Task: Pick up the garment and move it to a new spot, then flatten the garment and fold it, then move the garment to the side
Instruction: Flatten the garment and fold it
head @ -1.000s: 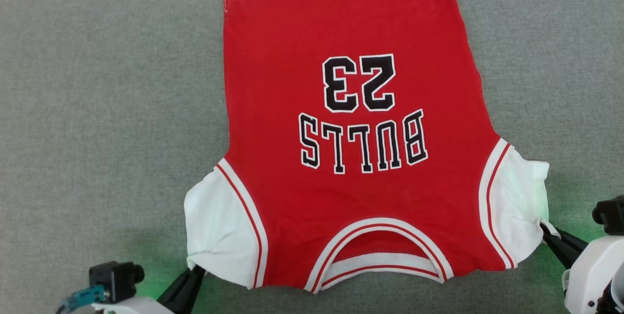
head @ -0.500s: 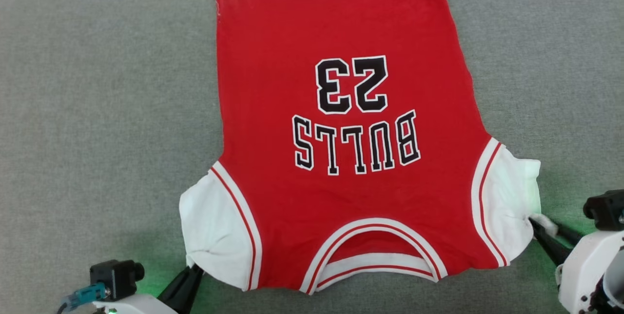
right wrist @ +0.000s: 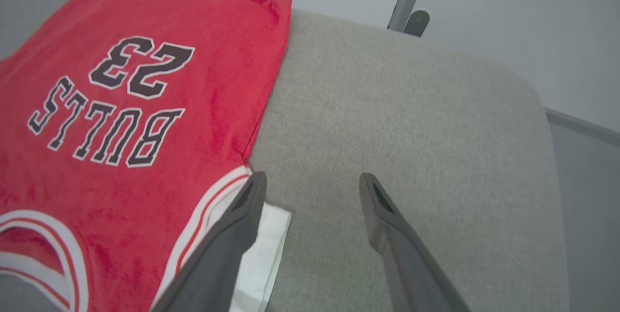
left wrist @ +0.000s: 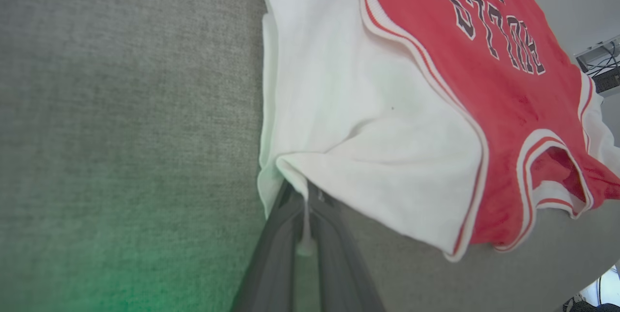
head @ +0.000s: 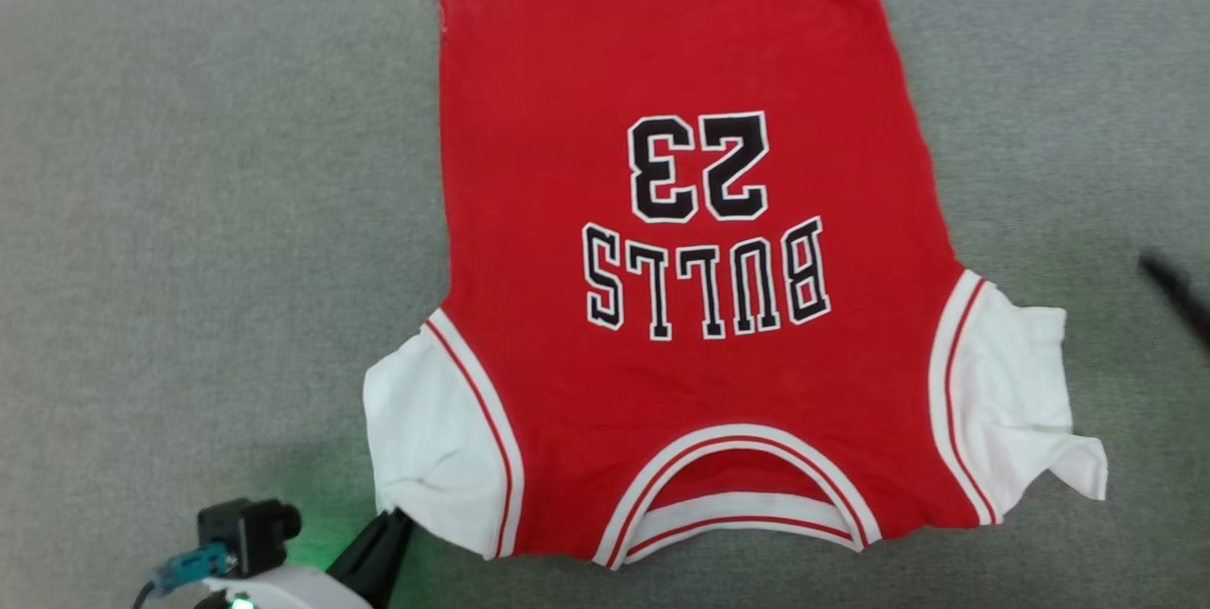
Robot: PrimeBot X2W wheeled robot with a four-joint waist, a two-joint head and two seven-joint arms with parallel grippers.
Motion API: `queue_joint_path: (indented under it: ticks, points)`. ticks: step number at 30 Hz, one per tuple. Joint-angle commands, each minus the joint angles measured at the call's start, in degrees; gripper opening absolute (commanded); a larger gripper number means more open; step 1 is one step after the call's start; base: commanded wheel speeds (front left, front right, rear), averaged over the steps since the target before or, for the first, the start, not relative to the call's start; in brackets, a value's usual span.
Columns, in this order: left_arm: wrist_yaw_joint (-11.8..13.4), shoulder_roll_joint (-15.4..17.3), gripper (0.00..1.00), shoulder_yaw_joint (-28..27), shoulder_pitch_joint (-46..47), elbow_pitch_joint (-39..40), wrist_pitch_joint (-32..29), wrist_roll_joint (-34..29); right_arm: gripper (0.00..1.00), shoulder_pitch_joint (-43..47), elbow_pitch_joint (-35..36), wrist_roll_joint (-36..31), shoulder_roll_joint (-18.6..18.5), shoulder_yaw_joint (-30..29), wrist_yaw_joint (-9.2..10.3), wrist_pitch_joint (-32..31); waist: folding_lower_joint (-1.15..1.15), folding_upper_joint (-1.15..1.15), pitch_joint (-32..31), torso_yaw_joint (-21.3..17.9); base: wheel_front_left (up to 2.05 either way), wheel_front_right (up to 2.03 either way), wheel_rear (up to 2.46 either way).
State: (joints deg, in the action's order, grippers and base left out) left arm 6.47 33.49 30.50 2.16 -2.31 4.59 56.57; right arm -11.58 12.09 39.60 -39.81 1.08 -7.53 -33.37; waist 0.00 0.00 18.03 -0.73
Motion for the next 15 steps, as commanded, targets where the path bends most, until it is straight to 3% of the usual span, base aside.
queue_joint_path:
  ticks: [1,9,15]
  points:
    - [-0.4,-1.03,0.0,1.23,1.05,-0.7,-0.73,-0.6,1.0,-4.76,-0.67,0.17,0.38,0.81,0.07,-2.7,0.0,0.0,1.31,1.27,0.0,0.0,0.0]
    - [-2.24,-2.95,0.0,3.3,7.47,-1.63,-2.01,-2.87,1.0,-31.96,-17.04,-2.06,3.89,11.45,0.07,-13.06,0.0,0.0,7.92,7.0,0.0,0.0,0.0]
    - [-4.58,-6.1,0.0,5.43,12.76,-4.49,-2.2,-4.38,1.0,-50.21,-34.11,-6.83,6.51,15.51,0.07,-14.99,0.0,0.0,13.04,12.49,0.0,0.0,0.0]
